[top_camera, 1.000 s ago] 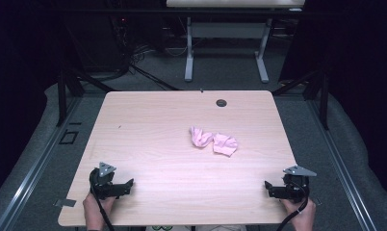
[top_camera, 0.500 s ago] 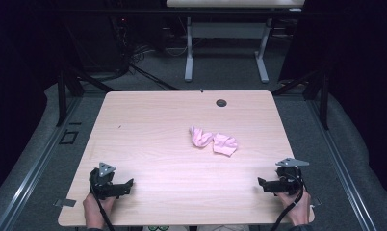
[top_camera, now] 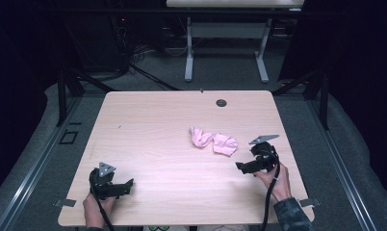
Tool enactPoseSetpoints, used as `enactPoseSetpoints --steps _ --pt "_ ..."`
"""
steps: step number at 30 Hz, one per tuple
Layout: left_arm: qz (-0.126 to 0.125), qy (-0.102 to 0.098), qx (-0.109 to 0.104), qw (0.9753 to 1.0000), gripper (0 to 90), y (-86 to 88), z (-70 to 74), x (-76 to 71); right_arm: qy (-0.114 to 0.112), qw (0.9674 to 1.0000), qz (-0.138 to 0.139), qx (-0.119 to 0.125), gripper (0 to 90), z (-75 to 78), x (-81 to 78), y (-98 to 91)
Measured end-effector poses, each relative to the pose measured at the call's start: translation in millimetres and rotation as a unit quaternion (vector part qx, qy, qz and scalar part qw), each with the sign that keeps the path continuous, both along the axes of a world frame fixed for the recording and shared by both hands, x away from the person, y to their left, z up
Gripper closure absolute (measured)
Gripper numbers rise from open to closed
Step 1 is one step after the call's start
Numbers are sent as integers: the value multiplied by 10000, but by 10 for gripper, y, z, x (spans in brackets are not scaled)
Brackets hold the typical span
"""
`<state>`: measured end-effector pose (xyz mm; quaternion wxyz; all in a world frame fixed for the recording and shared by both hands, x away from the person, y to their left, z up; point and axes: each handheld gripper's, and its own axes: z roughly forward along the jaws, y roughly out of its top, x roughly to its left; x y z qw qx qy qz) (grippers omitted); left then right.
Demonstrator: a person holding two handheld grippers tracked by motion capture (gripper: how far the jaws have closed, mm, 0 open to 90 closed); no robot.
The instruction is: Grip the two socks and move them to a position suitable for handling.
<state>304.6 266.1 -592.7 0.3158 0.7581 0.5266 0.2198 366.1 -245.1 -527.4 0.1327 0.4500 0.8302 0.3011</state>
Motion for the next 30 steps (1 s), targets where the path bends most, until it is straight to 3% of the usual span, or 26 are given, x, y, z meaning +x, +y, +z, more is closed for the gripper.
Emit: enactPoseSetpoints --steps 5,6,17,20,24,25,26,27,30 --pt "8 -5 -2 10000 7 0 -1 1 167 9997 182 21 50 69 243 173" --pt "8 -5 -5 10000 7 -1 -1 0 182 9996 207 -103 50 88 292 200" --pt "12 -14 -4 10000 9 -1 -1 0 606 9965 400 -414 42 147 751 471" --pt "13 -13 -2 10000 9 0 -1 0 682 9961 364 -419 114 130 886 564" --pt "7 -11 -4 10000 10 1 0 1 765 9932 450 -757 193 117 1026 678" --pt "11 -14 -3 10000 11 0 0 1 898 9907 496 -898 207 126 1076 691" --pt "9 -13 -5 10000 11 1 0 1 866 9916 424 -858 236 99 1109 712" --pt "10 -14 -4 10000 11 1 0 0 889 9897 445 -1029 263 91 1139 730" --pt "12 -22 -5 10000 13 1 0 0 1071 9877 430 -1057 292 19 1195 763"
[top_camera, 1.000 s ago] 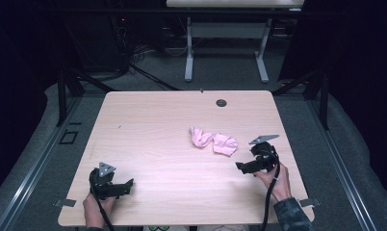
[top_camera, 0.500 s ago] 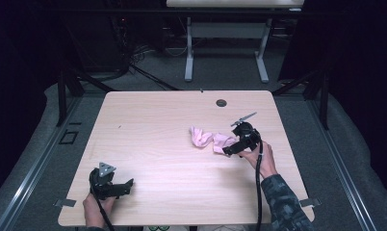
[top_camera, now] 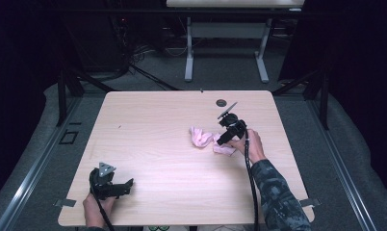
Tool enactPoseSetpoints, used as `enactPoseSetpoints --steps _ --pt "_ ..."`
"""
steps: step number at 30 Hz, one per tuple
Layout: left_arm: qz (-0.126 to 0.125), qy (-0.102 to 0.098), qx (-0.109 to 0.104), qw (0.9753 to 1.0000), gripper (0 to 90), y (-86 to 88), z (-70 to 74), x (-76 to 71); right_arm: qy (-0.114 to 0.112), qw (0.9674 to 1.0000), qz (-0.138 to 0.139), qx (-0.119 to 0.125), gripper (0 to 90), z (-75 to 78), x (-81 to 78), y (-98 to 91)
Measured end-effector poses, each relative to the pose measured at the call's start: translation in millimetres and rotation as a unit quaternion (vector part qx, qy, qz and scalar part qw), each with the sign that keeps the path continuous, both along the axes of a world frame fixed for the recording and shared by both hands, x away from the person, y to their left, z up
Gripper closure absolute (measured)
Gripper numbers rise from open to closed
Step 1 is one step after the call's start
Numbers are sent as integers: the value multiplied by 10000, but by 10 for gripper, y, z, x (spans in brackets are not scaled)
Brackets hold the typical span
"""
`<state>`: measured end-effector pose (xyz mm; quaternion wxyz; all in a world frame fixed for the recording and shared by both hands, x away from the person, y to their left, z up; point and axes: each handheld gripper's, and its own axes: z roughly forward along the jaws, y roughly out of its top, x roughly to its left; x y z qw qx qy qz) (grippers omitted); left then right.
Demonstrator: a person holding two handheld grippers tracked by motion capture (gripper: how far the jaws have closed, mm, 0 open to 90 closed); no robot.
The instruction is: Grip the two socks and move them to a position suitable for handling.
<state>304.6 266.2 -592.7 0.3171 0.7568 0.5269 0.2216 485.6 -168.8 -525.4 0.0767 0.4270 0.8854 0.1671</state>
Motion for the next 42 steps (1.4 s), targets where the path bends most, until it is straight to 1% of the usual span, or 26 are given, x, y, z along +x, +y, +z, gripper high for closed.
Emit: enactPoseSetpoints --steps 1,2,3,4,5,8,13,14,16,19,20,22,23,24,26,27,28,31,32,34,36,37,38,39,41,42 --pt "1 0 -2 10000 13 0 0 0 40 9999 -59 -83 335 -62 40 15" --pt "-1 1 0 10000 14 0 0 0 19 9999 -148 -39 353 -100 48 22" --pt "-1 1 0 10000 14 0 0 0 19 9999 -148 -39 353 -100 48 22" --pt "-6 -11 0 10000 17 1 1 1 82 9998 -163 -100 422 -130 73 18" --pt "-6 -11 0 10000 17 1 1 1 82 9998 -163 -100 422 -130 73 18" --pt "0 -8 -1 10000 19 1 1 -1 141 9995 -176 -207 507 -192 79 26" --pt "2 -8 -2 10000 19 1 1 -1 168 9997 -159 -41 671 -208 74 10" --pt "2 -8 -2 10000 19 1 1 -1 168 9997 -159 -41 671 -208 74 10" --pt "-3 -14 -2 10000 19 1 1 0 157 9996 -232 74 730 -215 75 -23" --pt "-3 -13 0 10000 19 1 1 0 193 9994 -244 149 740 -207 68 -48" --pt "1 -9 -2 10000 19 1 1 -1 159 9991 -312 256 740 -206 52 -50" --pt "-3 -13 0 10000 19 2 1 0 258 9990 -245 265 740 -142 30 -81" --pt "-1 -13 -2 10000 19 1 1 0 195 9989 -263 338 739 -121 9 -86" --pt "1 -9 -4 10000 19 1 1 -1 247 9990 -226 298 739 -77 -15 -95" --pt "1 -8 -2 10000 19 1 1 -1 254 9988 -210 350 738 -42 -45 -97" --pt "1 -8 -3 10000 19 1 1 -1 184 9991 -151 363 738 -14 -74 -98" --pt "-1 -9 -3 10000 19 1 1 -1 196 9988 -148 425 736 52 -155 -87" --pt "0 -11 -2 10000 19 1 1 -1 215 9988 87 423 734 167 -259 -80" --pt "0 -11 -2 10000 19 1 1 -1 191 9983 76 538 733 190 -309 -63" --pt "2 -8 -3 10000 19 0 1 -1 191 9982 139 544 733 221 -353 -48" --pt "3 -10 -2 10000 19 0 1 -1 92 9979 377 514 732 294 -502 13" --pt "3 -10 -2 10000 19 0 1 -1 92 9979 377 514 732 294 -502 13" --pt "3 -10 -3 10000 19 0 1 -1 104 9969 533 562 731 307 -613 72" --pt "2 -10 -3 10000 19 0 1 -1 104 9968 615 498 731 315 -665 96" --pt "3 -9 -3 10000 19 0 1 -1 114 9964 648 537 731 313 -723 127" --pt "1 -13 -4 10000 19 0 0 -1 138 9951 836 518 731 328 -823 177"
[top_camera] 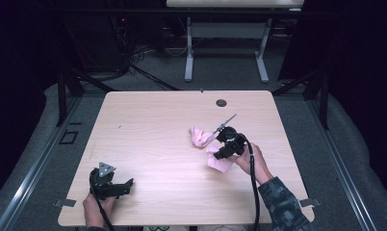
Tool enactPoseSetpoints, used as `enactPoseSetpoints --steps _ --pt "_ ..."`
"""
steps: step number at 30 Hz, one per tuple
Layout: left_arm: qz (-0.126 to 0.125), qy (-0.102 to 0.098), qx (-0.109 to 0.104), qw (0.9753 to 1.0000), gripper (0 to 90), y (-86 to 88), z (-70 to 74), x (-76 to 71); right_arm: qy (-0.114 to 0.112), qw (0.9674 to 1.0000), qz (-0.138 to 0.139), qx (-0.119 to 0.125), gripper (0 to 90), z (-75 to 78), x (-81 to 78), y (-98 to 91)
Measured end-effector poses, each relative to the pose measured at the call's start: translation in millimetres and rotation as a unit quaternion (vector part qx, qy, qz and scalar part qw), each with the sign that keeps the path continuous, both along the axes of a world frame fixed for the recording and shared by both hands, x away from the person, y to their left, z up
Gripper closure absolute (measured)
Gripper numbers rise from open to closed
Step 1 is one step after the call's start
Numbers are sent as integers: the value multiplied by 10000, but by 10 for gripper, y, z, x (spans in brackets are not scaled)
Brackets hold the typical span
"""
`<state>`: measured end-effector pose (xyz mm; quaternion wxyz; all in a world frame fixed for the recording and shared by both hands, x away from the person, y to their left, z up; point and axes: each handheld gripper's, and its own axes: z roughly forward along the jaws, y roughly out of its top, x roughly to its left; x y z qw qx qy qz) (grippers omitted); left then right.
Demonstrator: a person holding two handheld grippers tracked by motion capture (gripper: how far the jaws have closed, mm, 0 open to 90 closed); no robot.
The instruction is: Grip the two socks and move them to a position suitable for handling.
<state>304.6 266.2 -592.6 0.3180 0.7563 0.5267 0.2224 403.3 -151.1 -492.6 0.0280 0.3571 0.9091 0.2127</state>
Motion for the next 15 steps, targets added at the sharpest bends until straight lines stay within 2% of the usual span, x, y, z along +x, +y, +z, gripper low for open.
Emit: enactPoseSetpoints --steps 8,12,15 --pt "0 0 0 10000 19 0 0 0 96 9985 535 -84 728 -69 -351 236" --pt "-1 0 2 10000 19 0 0 0 193 9972 720 28 726 -116 -493 326" --pt "-1 1 2 10000 19 0 0 0 203 9964 826 -7 724 -156 -571 376"
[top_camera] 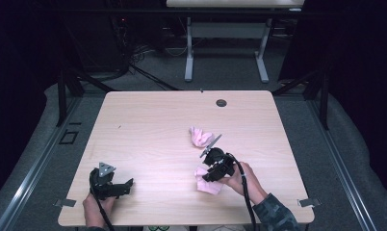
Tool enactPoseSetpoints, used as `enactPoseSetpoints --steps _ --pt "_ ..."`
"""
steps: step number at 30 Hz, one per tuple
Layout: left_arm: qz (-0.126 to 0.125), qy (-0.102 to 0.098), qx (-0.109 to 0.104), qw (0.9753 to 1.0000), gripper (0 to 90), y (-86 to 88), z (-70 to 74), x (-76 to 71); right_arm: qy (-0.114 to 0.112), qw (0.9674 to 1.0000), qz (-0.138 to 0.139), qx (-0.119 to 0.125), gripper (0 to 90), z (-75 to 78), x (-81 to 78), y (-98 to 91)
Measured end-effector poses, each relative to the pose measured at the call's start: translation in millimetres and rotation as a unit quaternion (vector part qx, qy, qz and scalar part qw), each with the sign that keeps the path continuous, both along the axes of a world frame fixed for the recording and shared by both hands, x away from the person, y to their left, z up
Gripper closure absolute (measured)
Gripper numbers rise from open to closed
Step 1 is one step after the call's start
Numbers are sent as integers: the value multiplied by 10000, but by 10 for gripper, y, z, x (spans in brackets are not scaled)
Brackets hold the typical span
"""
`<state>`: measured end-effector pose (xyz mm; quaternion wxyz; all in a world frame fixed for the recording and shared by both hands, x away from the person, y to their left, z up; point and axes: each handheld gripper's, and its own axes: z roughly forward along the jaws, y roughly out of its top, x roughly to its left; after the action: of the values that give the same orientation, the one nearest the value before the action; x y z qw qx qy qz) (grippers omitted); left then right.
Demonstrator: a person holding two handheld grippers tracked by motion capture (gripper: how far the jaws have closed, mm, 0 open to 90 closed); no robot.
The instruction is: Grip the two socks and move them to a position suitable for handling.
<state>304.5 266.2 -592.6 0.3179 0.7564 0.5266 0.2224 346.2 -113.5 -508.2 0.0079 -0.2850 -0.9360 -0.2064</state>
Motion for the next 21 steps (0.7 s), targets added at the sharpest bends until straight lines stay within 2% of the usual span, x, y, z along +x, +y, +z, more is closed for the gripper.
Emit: enactPoseSetpoints --steps 1,2,3,4,11,13,15,19,20,21 --pt "0 -1 1 10000 19 0 0 0 7 9999 76 -70 723 -16 -37 22" --pt "1 3 -2 10000 19 1 0 0 80 9999 141 5 722 -71 -115 65" --pt "-1 3 -5 10000 19 1 0 1 78 9997 205 -68 722 -88 -145 84" --pt "1 4 -7 10000 19 1 0 1 115 9997 234 -38 722 -118 -176 103" --pt "0 2 -3 10000 19 1 0 0 153 9990 407 -75 713 -226 -313 199" --pt "-1 2 -3 10000 19 1 0 0 109 9984 472 -280 650 -278 -348 227" --pt "-2 2 0 10000 19 1 0 0 125 9986 420 -285 554 -307 -358 229" --pt "0 1 -3 10000 19 0 0 0 42 9996 274 -62 298 -268 -356 176" --pt "2 2 -1 10000 19 0 0 0 42 9996 274 -62 298 -268 -356 176" --pt "3 1 -1 10000 19 0 0 0 -5 9996 266 -93 239 -239 -350 157"
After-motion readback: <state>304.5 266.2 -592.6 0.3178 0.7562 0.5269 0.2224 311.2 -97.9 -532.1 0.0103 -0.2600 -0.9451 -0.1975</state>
